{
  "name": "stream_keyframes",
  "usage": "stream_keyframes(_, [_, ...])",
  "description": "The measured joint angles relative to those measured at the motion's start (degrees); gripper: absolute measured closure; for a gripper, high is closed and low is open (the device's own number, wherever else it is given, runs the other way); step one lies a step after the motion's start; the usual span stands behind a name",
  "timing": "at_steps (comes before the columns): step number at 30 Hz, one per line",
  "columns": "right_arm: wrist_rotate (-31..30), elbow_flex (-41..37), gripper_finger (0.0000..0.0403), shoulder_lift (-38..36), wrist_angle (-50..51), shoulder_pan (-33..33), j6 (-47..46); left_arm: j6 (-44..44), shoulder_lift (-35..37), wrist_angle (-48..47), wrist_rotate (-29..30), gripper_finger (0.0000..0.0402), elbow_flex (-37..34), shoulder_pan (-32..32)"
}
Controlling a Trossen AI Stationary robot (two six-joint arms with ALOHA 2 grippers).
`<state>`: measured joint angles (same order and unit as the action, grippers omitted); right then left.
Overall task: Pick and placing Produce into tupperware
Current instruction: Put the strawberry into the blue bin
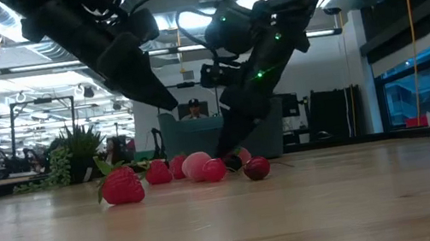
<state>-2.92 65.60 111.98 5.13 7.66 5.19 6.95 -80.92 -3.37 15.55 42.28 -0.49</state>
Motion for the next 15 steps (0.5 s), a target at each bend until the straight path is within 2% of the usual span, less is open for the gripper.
stream_keyframes(15, [0.02,-0.24,0.0160,0.48,0.28,0.00,2.89,0.01,0.01,0.01,0.00,0.0157,0.00,0.00])
